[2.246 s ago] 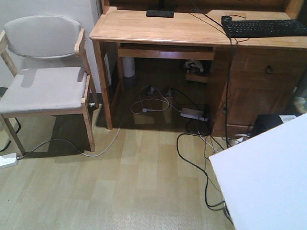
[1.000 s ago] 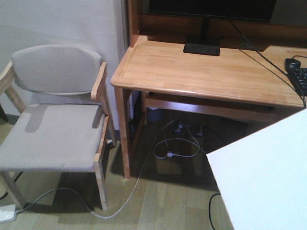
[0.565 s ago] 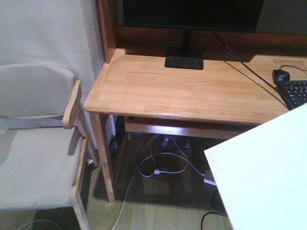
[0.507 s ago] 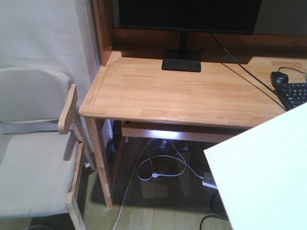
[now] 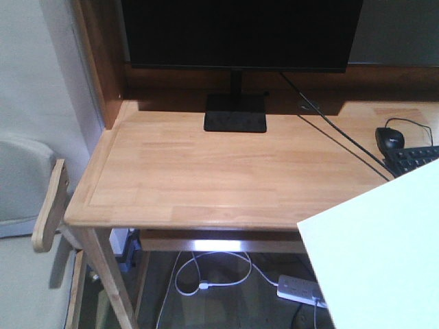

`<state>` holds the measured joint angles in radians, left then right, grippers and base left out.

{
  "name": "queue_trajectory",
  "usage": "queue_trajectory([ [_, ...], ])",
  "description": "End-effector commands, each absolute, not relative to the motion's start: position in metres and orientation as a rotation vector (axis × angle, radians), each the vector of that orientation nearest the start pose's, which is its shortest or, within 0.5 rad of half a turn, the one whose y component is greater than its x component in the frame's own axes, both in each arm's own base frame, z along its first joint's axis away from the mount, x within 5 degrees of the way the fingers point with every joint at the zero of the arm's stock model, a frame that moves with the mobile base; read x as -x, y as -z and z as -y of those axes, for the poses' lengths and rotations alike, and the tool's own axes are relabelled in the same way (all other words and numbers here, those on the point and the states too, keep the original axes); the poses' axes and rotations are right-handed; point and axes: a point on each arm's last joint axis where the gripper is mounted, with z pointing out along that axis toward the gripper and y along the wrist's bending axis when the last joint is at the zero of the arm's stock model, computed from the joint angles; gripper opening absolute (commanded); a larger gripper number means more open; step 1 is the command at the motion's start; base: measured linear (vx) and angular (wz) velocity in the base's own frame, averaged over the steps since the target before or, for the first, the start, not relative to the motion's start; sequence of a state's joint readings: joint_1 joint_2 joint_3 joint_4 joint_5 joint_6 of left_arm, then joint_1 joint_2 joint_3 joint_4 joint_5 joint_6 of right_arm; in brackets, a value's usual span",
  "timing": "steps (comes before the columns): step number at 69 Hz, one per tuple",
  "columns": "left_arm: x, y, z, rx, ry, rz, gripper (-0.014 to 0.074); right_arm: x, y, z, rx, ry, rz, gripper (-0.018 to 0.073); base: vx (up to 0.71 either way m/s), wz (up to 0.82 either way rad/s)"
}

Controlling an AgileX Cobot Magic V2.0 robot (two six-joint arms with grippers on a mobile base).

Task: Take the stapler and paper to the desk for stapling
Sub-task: 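Drive up to the desk holding stapler and paper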

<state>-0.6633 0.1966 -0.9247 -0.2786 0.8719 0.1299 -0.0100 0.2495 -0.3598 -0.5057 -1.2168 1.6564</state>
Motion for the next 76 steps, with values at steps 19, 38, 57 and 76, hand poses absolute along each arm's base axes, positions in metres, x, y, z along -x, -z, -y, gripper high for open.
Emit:
queue_trajectory([
  [19, 0.0305, -0.4275, -0.0006, -0.593, 0.759, -1.410, -0.0006, 0.0168, -0.3896, -0.0413, 0.326, -1.494, -0.405, -0.0006, 0.27, -0.04],
  [38, 0.0305, -0.4275, -0.0006, -0.593, 0.759, -1.410, -0.0006, 0.0169, -0.3895, -0.0414, 0.328, -1.493, -0.406, -0.0006, 0.23, 0.00],
  [57, 0.0305, -0.4275, -0.0006, -0.593, 0.759, -1.410, -0.0006, 0.0172, -0.3896, -0.0414, 0.329, -1.494, -0.403, -0.0006, 0.17, -0.02],
  [76, 0.0305, -0.4275, -0.0006, -0.593, 0.759, -1.410, -0.0006, 0.0172, -0.3896, -0.0414, 0.329, -1.494, -0.403, -0.0006, 0.12, -0.04],
])
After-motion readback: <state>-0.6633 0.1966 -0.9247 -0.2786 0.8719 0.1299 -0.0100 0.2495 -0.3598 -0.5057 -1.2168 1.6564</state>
